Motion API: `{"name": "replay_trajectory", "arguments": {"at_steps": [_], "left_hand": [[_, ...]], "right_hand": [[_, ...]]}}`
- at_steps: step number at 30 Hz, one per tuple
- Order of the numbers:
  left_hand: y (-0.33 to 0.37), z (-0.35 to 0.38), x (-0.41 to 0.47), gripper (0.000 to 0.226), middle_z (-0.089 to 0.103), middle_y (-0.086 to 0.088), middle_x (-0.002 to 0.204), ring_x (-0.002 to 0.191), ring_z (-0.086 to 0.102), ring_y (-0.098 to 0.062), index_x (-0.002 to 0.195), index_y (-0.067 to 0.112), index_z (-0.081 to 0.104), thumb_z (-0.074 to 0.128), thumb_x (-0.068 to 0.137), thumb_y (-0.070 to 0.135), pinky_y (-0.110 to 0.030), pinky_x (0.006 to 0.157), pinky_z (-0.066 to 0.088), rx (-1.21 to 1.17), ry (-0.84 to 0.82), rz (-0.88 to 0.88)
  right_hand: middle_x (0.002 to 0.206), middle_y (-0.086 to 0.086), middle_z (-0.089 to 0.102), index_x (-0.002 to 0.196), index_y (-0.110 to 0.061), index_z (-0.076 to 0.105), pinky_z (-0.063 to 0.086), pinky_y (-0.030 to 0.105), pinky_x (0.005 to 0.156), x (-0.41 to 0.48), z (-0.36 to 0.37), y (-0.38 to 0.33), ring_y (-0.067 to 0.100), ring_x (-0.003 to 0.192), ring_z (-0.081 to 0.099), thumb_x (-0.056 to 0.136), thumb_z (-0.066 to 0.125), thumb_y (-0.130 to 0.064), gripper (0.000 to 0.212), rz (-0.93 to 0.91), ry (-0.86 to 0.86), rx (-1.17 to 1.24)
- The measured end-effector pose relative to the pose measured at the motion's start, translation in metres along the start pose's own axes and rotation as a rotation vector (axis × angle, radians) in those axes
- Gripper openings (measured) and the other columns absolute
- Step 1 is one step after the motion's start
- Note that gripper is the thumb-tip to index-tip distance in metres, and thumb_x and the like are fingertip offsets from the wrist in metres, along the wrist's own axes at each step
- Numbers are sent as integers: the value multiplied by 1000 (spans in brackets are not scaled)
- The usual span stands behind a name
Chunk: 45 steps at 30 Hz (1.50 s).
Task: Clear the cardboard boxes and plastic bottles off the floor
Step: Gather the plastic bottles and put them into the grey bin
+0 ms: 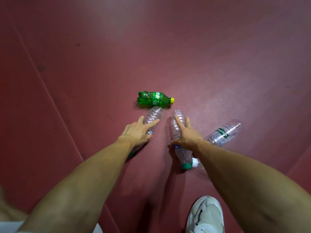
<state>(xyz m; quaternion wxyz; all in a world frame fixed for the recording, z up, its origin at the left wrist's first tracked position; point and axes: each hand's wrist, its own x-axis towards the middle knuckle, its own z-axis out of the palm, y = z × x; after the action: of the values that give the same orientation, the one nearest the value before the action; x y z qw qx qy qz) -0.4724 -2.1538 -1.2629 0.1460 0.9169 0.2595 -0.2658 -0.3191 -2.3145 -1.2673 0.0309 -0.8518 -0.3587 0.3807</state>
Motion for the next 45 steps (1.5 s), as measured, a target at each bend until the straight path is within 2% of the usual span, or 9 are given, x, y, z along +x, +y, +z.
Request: {"name": "replay_trajectory", "arguments": {"at_steps": [7, 9, 12, 18, 24, 30, 33, 38, 45], "left_hand": [[21, -7, 4, 73, 10, -12, 162, 134, 39, -35, 154, 52, -2, 48, 101, 47, -49, 101, 41, -65, 99, 29], [35, -25, 0, 72, 6, -8, 164, 138, 34, -35, 154, 52, 0, 48, 100, 48, -50, 102, 40, -120, 144, 47], [56, -72, -17, 74, 3, -1, 167, 139, 33, -32, 154, 53, 0, 50, 99, 50, -50, 100, 42, -160, 174, 50], [104, -186, -100, 76, 5, 0, 167, 135, 37, -30, 155, 50, -3, 49, 99, 52, -44, 89, 47, -141, 147, 97], [158, -327, -213, 76, 7, -2, 167, 141, 31, -30, 155, 50, -2, 50, 99, 52, -49, 96, 47, -125, 118, 205], [194, -441, -305, 74, 8, -3, 167, 139, 35, -31, 155, 50, -1, 46, 99, 56, -49, 101, 43, -34, 140, 420], [214, -481, -355, 75, 9, -2, 166, 139, 36, -30, 155, 50, -2, 46, 99, 57, -48, 100, 43, 16, 137, 543], [263, -521, -439, 76, 28, -8, 158, 133, 44, -32, 158, 42, 4, 47, 98, 58, -45, 95, 45, 100, 101, 739], [359, -510, -557, 76, 33, -11, 156, 131, 47, -33, 158, 40, 7, 46, 97, 61, -45, 94, 48, 229, 115, 1073]], "right_hand": [[166, 12, -18, 157, -43, -6, 47, 39, 100, -3, -46, -11, 42, 127, 53, 84, 75, -23, 111, 27, 73, 83], [166, 11, -15, 157, -43, -5, 48, 37, 96, -13, -72, -6, 40, 122, 58, 84, 72, -21, 109, 34, 115, 38], [167, 11, -13, 158, -41, -3, 47, 39, 98, -45, -121, -10, 42, 124, 56, 87, 71, -24, 104, 100, 184, 56], [167, 10, -11, 158, -41, -7, 47, 38, 87, -160, -213, -41, 43, 116, 59, 90, 66, -24, 100, 171, 195, 86], [167, 8, -10, 158, -41, -6, 41, 33, 77, -311, -315, -88, 41, 115, 60, 92, 65, -26, 98, 287, 231, 168], [167, 5, -13, 157, -41, -7, 49, 40, 92, -455, -384, -130, 38, 120, 59, 94, 65, -35, 96, 450, 361, 256], [167, 4, -12, 157, -41, -7, 49, 40, 94, -530, -399, -149, 37, 121, 59, 94, 65, -36, 96, 551, 458, 310], [167, 0, -13, 158, -43, -4, 47, 39, 99, -656, -395, -164, 36, 124, 58, 94, 65, -36, 94, 743, 585, 434], [167, -3, -11, 157, -47, -4, 44, 41, 106, -828, -334, -163, 38, 126, 56, 94, 67, -37, 95, 1054, 743, 574]]}}
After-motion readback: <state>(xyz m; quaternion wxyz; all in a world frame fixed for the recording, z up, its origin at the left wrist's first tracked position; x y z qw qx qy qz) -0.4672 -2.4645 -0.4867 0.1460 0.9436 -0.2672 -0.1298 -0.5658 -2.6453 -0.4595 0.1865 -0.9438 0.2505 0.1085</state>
